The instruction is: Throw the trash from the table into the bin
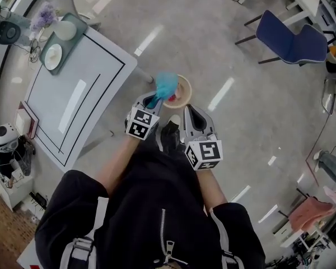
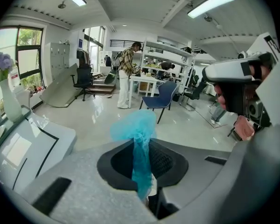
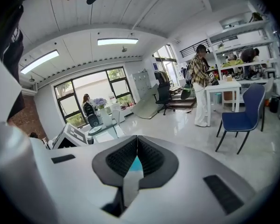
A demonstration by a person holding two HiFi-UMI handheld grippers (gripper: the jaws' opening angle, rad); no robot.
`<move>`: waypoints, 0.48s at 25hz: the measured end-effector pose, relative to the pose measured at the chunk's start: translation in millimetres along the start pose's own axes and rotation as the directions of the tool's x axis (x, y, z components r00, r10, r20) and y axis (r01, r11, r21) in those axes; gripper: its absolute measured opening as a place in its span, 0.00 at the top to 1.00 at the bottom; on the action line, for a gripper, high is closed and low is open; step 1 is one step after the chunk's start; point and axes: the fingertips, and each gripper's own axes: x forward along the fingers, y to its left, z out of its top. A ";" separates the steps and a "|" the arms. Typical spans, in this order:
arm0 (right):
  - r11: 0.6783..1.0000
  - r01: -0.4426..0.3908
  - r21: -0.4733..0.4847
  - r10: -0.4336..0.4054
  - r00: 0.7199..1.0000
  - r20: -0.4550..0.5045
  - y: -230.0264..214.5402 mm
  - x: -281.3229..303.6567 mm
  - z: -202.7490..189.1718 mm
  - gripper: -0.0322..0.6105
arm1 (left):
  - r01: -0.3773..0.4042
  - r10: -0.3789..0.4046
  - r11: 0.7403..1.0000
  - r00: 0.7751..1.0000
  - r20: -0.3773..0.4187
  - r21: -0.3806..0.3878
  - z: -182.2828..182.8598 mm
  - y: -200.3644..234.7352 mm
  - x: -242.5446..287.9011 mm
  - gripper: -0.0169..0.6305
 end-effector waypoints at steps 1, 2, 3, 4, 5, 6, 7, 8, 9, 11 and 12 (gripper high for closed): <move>1.000 0.010 0.004 -0.010 1.000 -0.004 -3.9 1.7 -1.5 0.94 | 0.006 -0.006 1.000 1.000 0.000 0.002 0.8 -0.8 4.2 0.91; 1.000 0.022 0.007 -0.021 1.000 -0.009 -7.4 3.9 -3.2 0.94 | 0.013 -0.013 1.000 1.000 0.000 0.003 1.0 -1.0 8.5 0.91; 0.999 0.033 0.010 -0.032 0.999 -0.015 -10.8 6.7 -5.2 0.94 | 0.020 -0.020 1.000 1.000 -0.001 0.005 0.6 -1.1 13.0 0.91; 0.999 0.043 0.013 -0.042 0.999 -0.020 -13.9 10.1 -7.8 0.94 | 0.030 -0.030 1.000 1.000 -0.007 0.006 -0.4 -1.4 17.5 0.91; 0.999 0.051 0.016 -0.051 0.998 -0.025 -17.0 14.0 -10.8 0.94 | 0.041 -0.040 0.999 0.999 -0.014 0.008 -2.3 -1.6 22.5 0.91; 0.998 0.058 0.019 -0.058 0.998 -0.031 -20.2 17.9 -14.0 0.94 | 0.049 -0.049 0.999 0.999 -0.022 0.009 -5.1 -1.5 28.1 0.91; 0.998 0.065 0.022 -0.064 0.997 -0.036 -23.6 21.7 -17.2 0.94 | 0.055 -0.055 0.998 0.998 -0.030 0.010 -8.3 -1.2 34.5 0.91; 0.997 0.071 0.025 -0.070 0.997 -0.042 -27.7 25.3 -20.1 0.94 | 0.060 -0.060 0.998 0.998 -0.036 0.011 -11.5 -0.7 41.9 0.91; 0.997 0.078 0.028 -0.076 0.996 -0.047 -32.3 28.4 -22.4 0.94 | 0.065 -0.064 0.998 0.997 -0.040 0.012 -14.9 -0.3 49.9 0.91; 0.995 0.095 0.038 -0.093 0.994 -0.052 -41.2 32.0 -27.0 0.94 | 0.071 -0.070 0.997 0.996 -0.050 0.010 -25.3 0.3 65.5 0.91; 0.994 0.105 0.043 -0.103 0.993 -0.054 -45.1 32.7 -29.4 0.94 | 0.072 -0.071 0.997 0.996 -0.058 0.006 -32.3 1.2 72.8 0.91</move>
